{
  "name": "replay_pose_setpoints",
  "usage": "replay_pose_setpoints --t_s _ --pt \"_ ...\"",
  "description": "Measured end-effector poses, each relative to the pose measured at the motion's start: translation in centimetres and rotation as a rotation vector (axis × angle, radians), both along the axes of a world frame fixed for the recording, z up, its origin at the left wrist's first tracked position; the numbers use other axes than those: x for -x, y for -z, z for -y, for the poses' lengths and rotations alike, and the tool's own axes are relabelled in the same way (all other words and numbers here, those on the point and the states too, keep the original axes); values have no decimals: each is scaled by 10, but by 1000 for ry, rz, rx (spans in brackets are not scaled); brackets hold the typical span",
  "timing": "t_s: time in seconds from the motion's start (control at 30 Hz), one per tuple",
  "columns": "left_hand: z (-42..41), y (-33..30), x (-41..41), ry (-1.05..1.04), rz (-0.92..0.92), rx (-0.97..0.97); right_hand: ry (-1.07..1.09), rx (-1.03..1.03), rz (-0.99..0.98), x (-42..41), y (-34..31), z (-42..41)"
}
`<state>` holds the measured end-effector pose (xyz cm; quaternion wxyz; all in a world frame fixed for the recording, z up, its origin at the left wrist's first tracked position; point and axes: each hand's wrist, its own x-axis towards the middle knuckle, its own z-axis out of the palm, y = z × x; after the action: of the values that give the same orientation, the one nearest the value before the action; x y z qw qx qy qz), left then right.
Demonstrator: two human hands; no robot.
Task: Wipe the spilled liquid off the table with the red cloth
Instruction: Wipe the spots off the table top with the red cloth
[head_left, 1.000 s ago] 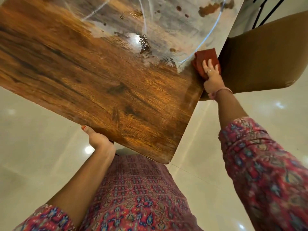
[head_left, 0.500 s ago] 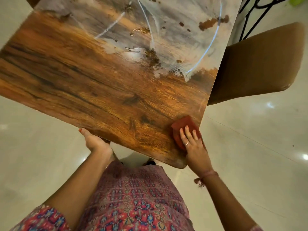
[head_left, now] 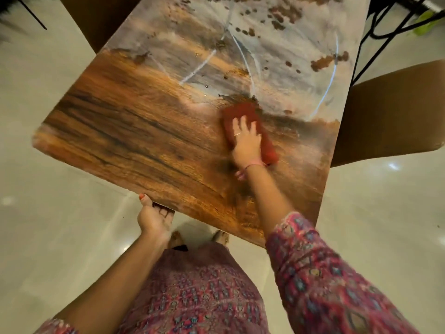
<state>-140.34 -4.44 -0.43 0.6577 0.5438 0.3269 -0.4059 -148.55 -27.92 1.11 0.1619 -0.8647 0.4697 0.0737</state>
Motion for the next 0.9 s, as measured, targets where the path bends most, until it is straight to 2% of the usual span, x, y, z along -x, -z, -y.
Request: replay_pose_setpoints --t_s 0.1,0.17,0.23,0.3,0.5,0.6,0.7,0.77,0.9 --pt "1 -1 0 4 8 -27 -312 -21 50 -20 5 -71" --pt "2 -1 0 -5 -3 -43 -443 -62 22 -12 3 -67" --pt "3 0 1 -18 -21 -62 -472 -64 -8 -1 -2 -33" --pt "3 0 -2 -24 -34 -83 -321 -69 -11 13 -8 5" --pt "3 3 -6 -41 -47 -73 441 -81 -148 95 -22 106" --pt "-1 9 -17 -123 -47 -71 636 -131 -144 91 -22 117" --pt "-9 13 -50 -232 28 -121 763 -139 -85 48 -20 110" --pt "-17 16 -84 -307 106 -157 638 -100 -48 -1 -16 93" --pt "-31 14 -150 -423 232 -242 7 -1 25 -119 -7 -3"
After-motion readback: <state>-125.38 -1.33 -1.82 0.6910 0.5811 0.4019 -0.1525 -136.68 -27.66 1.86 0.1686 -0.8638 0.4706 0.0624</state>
